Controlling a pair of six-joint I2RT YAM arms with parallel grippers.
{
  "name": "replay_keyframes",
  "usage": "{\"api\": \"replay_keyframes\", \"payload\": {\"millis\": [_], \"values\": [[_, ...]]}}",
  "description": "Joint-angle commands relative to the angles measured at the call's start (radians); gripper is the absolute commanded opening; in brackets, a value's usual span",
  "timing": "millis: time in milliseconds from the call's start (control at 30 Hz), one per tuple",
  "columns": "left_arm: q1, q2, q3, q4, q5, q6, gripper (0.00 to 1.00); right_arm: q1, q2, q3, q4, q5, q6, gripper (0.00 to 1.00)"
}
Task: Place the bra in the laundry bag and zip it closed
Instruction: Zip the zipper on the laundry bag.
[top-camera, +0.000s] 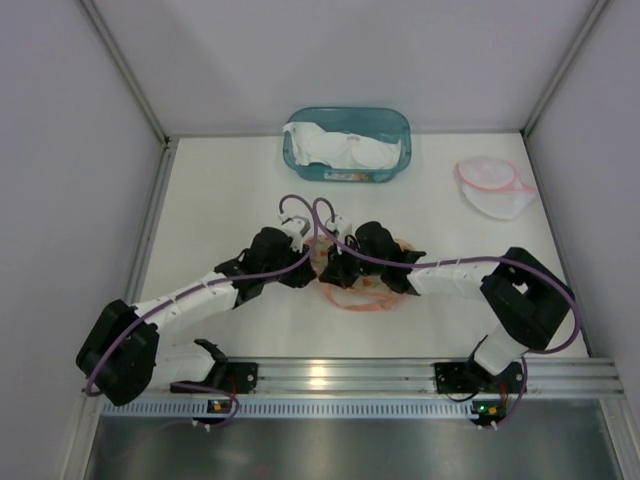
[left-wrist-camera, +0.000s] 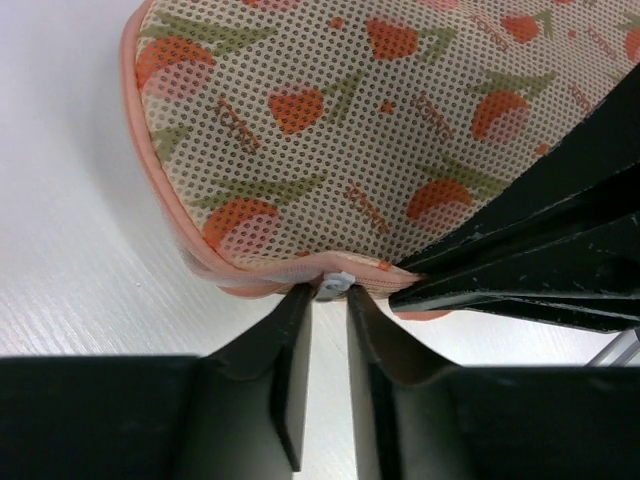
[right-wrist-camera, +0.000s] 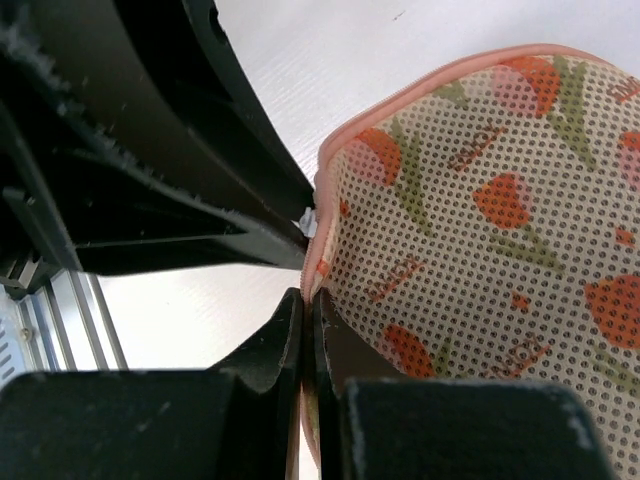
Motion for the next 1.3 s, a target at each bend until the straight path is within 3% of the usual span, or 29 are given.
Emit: {"api": "replay_keyframes", "payload": {"millis": [0, 67, 100, 300, 433, 633, 800, 867, 900, 1000, 1100, 1267], "values": [[0.001, 0.015, 0.042, 0.038, -0.040, -0.007, 0.23, 0.001, -0.022, 0.014, 0.045, -0.057, 0.003, 0.00], [0.001, 0.012, 0.041, 0.036, -0.035, 0.003, 0.12, 0.002, -0.033, 0.003, 0.039, -0.046, -0.015, 0.00], [0.002, 0.006, 0.042, 0.031, -0.031, 0.003, 0.00, 0.002, -0.036, 0.001, 0.033, -0.039, -0.026, 0.00], [0.070, -0.044, 0.015, -0.056, 0.012, 0.027, 0.00, -0.021, -0.076, -0.025, 0.004, -0.022, -0.084, 0.00], [0.187, -0.048, 0.001, -0.087, 0.069, 0.073, 0.00, -0.034, -0.117, -0.054, -0.022, -0.048, -0.170, 0.00], [0.275, 0.025, 0.044, -0.110, 0.186, 0.095, 0.00, -0.039, -0.160, -0.082, -0.108, -0.095, -0.453, 0.00], [0.283, 0.032, 0.049, -0.084, 0.408, 0.085, 0.00, -0.037, -0.217, -0.102, -0.171, -0.023, -0.720, 0.01], [0.283, 0.033, 0.050, -0.075, 0.439, 0.072, 0.00, -0.041, -0.240, -0.096, -0.197, -0.003, -0.798, 0.17], [0.281, 0.042, 0.053, -0.074, 0.462, 0.069, 0.00, -0.041, -0.243, -0.083, -0.227, -0.006, -0.814, 0.38], [0.281, 0.053, 0.061, -0.068, 0.503, 0.044, 0.00, -0.039, -0.281, -0.056, -0.277, -0.009, -0.813, 0.69], [0.280, 0.045, 0.056, -0.050, 0.522, 0.035, 0.00, -0.024, -0.312, -0.036, -0.287, -0.019, -0.810, 0.75], [0.258, 0.033, 0.044, -0.041, 0.532, 0.018, 0.00, 0.062, -0.265, 0.024, -0.263, -0.005, -0.761, 0.71]]}}
